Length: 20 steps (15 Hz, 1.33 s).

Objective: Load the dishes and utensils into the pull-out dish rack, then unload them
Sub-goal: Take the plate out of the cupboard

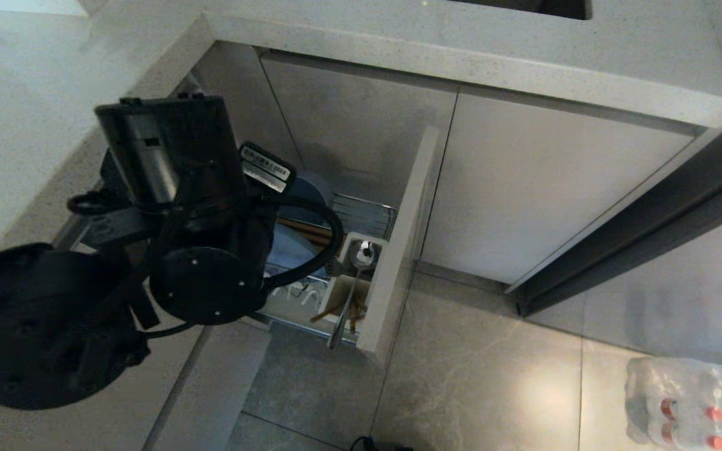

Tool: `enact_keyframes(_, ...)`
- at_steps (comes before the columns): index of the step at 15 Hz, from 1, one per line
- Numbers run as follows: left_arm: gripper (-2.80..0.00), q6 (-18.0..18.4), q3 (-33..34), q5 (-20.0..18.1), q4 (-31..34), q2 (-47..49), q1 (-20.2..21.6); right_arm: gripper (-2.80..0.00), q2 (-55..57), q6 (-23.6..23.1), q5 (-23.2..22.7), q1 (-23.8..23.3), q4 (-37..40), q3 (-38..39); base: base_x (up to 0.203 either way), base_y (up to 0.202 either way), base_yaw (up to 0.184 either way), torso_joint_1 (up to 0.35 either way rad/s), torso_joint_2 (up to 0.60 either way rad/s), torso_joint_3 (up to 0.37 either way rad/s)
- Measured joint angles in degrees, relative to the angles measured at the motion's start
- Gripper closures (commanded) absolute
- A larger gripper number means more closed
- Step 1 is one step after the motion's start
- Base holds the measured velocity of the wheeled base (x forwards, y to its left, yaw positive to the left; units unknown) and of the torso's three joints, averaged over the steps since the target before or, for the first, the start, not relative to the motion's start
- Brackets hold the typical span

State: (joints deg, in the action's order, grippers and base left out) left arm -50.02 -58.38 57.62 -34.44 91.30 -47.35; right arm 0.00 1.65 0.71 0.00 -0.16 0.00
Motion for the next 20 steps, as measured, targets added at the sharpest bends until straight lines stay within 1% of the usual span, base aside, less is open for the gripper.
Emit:
enact_keyframes(2, 0.0, 1.9, -1.9, -2.3, 6.3, -2.5, -1.9, 0.0, 0.0, 0.0, 0.0, 0.0, 0.0, 0.0, 0.0, 0.0, 0.0, 0.0, 0.0, 0.0)
enact_keyframes(4, 0.0, 5.9, -4.1, -4.7, 11.6, -4.9, -2.9, 0.0, 0.0, 0.0, 0.0, 0.0, 0.0, 0.0, 0.0, 0.0, 0.0, 0.0, 0.0, 0.0)
enact_keyframes(6, 0.0, 11.3, -5.5, -6.5, 13.3, -7.4, -3.4, 0.0, 0.0, 0.0, 0.0, 0.0, 0.0, 0.0, 0.0, 0.0, 0.0, 0.0, 0.0, 0.0)
enact_keyframes(8, 0.0, 17.9, -6.3, -8.3, 13.4, -10.0, -3.6, 0.0, 0.0, 0.0, 0.0, 0.0, 0.0, 0.0, 0.0, 0.0, 0.0, 0.0, 0.0, 0.0)
enact_keyframes(11, 0.0, 29.4, -6.8, -13.5, 13.3, -14.2, -3.4, 0.0, 0.0, 0.0, 0.0, 0.0, 0.0, 0.0, 0.0, 0.0, 0.0, 0.0, 0.0, 0.0)
enact_keyframes(12, 0.0, 32.4, -6.8, -15.0, 13.3, -15.5, -3.1, 0.0, 0.0, 0.0, 0.0, 0.0, 0.0, 0.0, 0.0, 0.0, 0.0, 0.0, 0.0, 0.0)
enact_keyframes(14, 0.0, 36.0, -6.9, -17.7, 13.6, -18.2, -1.2, 0.0, 0.0, 0.0, 0.0, 0.0, 0.0, 0.0, 0.0, 0.0, 0.0, 0.0, 0.0, 0.0)
enact_keyframes(16, 0.0, 39.9, -6.5, -21.5, 14.0, -21.5, 2.1, 0.0, 0.0, 0.0, 0.0, 0.0, 0.0, 0.0, 0.0, 0.0, 0.0, 0.0, 0.0, 0.0)
enact_keyframes(18, 0.0, 44.6, -6.2, -27.6, 15.0, -25.8, 6.5, 0.0, 0.0, 0.0, 0.0, 0.0, 0.0, 0.0, 0.0, 0.0, 0.0, 0.0, 0.0, 0.0)
enact_keyframes(20, 0.0, 48.8, -5.8, -34.3, 18.0, -30.9, 12.1, 0.0, 0.0, 0.0, 0.0, 0.0, 0.0, 0.0, 0.0, 0.0, 0.0, 0.0, 0.0, 0.0)
